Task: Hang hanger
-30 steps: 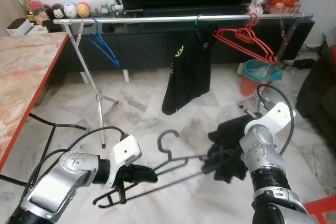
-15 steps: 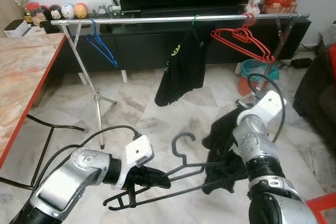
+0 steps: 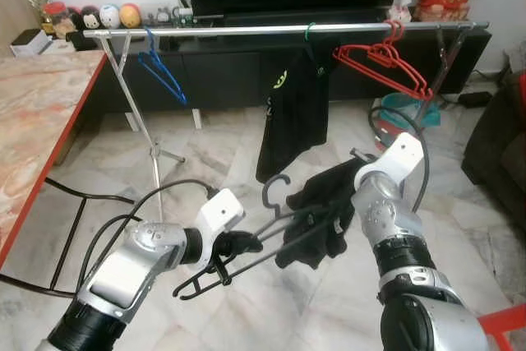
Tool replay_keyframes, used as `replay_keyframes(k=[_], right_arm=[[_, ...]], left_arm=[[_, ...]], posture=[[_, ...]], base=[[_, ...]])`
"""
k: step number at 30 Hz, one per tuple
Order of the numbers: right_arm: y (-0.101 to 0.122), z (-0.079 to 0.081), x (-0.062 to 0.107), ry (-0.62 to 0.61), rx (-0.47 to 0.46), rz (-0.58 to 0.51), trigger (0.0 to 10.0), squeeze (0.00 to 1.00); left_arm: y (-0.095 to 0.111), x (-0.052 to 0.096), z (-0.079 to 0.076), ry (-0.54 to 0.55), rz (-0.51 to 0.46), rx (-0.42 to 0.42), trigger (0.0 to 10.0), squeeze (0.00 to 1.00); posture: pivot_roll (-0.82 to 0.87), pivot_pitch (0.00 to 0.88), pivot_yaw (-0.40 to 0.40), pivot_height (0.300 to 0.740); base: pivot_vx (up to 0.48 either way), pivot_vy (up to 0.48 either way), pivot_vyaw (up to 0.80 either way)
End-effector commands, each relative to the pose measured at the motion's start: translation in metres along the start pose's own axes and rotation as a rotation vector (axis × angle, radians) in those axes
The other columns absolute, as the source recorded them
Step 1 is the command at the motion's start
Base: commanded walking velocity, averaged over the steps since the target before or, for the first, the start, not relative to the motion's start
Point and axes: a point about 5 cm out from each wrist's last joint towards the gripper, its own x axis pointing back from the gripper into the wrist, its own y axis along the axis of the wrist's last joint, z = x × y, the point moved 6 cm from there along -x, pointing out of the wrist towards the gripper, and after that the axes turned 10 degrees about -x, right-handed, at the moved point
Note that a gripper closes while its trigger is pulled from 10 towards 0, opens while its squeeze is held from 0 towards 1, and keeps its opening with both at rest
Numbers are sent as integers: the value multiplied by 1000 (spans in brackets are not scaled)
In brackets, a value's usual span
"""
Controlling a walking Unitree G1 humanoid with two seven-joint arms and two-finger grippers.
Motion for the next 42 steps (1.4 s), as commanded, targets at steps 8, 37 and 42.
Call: replay_keyframes(k=[8, 37, 42], right_arm=[[2, 12, 2, 48, 4, 2, 10000, 0], [-2, 31, 9, 134, 8, 41, 10000, 0], [-1, 32, 11, 147, 14, 46, 10000, 0]], left_arm=[[8, -9, 6, 44, -20, 6, 10000, 0], [-22, -12, 65, 413, 156, 115, 10000, 0], [-17, -11, 69, 439, 126, 130, 10000, 0]], posture=[[58, 0, 3, 740], [62, 0, 5, 740], [66, 0, 4, 740]], base=[[0, 0, 0], [0, 0, 0], [0, 0, 0]])
